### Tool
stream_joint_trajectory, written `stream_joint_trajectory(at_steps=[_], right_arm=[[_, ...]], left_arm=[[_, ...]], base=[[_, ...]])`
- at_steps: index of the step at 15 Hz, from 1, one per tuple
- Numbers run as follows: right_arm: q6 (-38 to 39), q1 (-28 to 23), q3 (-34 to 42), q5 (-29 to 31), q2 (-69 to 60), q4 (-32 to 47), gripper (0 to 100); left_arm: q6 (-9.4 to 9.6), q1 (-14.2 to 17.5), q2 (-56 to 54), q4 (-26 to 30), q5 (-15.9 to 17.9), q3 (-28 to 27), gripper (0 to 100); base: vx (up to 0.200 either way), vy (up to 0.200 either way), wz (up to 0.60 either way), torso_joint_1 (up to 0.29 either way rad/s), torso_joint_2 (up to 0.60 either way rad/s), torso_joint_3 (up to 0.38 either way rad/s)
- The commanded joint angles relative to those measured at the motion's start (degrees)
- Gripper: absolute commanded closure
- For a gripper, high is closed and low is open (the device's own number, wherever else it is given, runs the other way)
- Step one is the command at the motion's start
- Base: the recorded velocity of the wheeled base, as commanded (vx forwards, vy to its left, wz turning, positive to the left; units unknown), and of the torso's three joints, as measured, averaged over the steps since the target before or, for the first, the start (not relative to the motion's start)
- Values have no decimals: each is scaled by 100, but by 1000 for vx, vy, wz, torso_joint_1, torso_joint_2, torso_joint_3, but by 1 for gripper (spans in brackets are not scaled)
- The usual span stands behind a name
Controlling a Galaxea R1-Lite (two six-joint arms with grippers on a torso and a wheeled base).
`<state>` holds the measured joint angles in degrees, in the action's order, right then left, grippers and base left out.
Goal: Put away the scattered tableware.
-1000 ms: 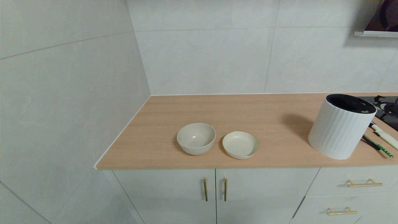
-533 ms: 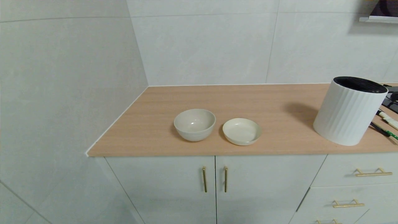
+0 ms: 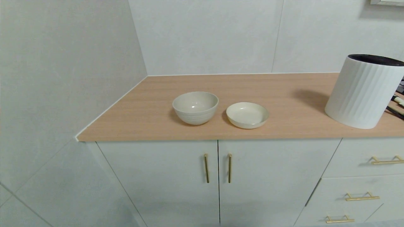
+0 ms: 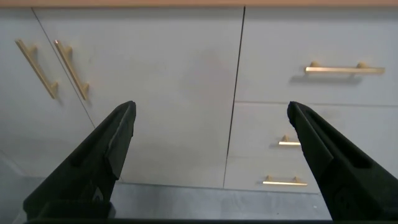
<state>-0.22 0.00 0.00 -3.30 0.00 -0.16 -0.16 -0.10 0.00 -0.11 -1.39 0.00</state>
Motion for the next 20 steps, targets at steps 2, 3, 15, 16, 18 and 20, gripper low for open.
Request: stream_joint_trajectory(at_steps=[2, 3, 15, 16, 18, 20], right_arm=[[-4, 0, 0, -4, 0, -2, 0], [-4, 0, 0, -4, 0, -2, 0], [-4, 0, 0, -4, 0, -2, 0], [-4, 0, 0, -4, 0, -2, 0], [-4, 0, 0, -4, 0, -2, 0], [-13, 0, 0, -4, 0, -2, 0]], left_arm=[[-2, 1, 9, -7, -2, 0, 0], [-11, 1, 9, -7, -2, 0, 0], [-2, 1, 9, -7, -2, 0, 0], [-2, 1, 9, -7, -2, 0, 0], [-2, 1, 9, -7, -2, 0, 0], [-11, 1, 9, -7, -2, 0, 0]], base=[[0, 0, 0, -190, 478, 293], [0, 0, 0, -178, 476, 286], [0, 0, 0, -112, 397, 276], [0, 0, 0, -22, 66, 51], [0, 0, 0, 0, 0, 0], [0, 0, 0, 0, 0, 0]])
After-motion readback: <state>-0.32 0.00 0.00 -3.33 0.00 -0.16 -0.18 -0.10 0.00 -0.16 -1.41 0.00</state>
